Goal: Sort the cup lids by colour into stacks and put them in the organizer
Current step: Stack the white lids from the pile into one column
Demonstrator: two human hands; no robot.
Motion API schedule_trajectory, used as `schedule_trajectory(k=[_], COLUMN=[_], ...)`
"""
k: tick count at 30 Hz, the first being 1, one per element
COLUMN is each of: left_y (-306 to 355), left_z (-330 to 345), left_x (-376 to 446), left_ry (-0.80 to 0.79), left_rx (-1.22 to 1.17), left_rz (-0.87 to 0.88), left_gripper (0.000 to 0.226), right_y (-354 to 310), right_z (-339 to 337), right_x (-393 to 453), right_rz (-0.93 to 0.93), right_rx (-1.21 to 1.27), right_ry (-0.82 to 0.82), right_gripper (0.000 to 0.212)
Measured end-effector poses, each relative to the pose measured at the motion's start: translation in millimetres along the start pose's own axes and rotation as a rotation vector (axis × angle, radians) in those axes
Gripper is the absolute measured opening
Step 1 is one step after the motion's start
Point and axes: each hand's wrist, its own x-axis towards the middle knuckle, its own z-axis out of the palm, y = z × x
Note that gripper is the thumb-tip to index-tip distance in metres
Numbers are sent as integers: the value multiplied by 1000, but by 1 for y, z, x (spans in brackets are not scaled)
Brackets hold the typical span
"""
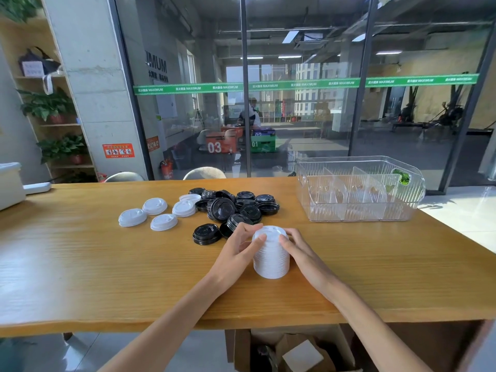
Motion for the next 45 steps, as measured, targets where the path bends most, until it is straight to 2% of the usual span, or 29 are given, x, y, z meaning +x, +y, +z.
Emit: schedule_trajectory(k=[7,13,18,24,37,45], left_y=[1,8,9,10,7,5], left_z=[-4,-3,-2,-2,-2,-3], left_x=[1,-1,-4,-3,-2,-2], left_ry=[-110,-135,-90,-116,-129,-150], left_rx=[-10,-1,41,118,192,175], left_rz=[-83,-120,-94,-57,-14,-41], left_gripper=[43,47,45,45,44,46], right_y=[8,11,11,6,3,2], right_z=[0,1,2,7,3,9], right_x=[7,8,6,3,2,-2], right_rz=[-14,-25,-37,-98,-62,-60], right_rx=[-4,-13,-1,-35,-62,-50], right_ry=[-27,-33,-40,-26,-66,-19], right_gripper=[49,55,60,56,52,54])
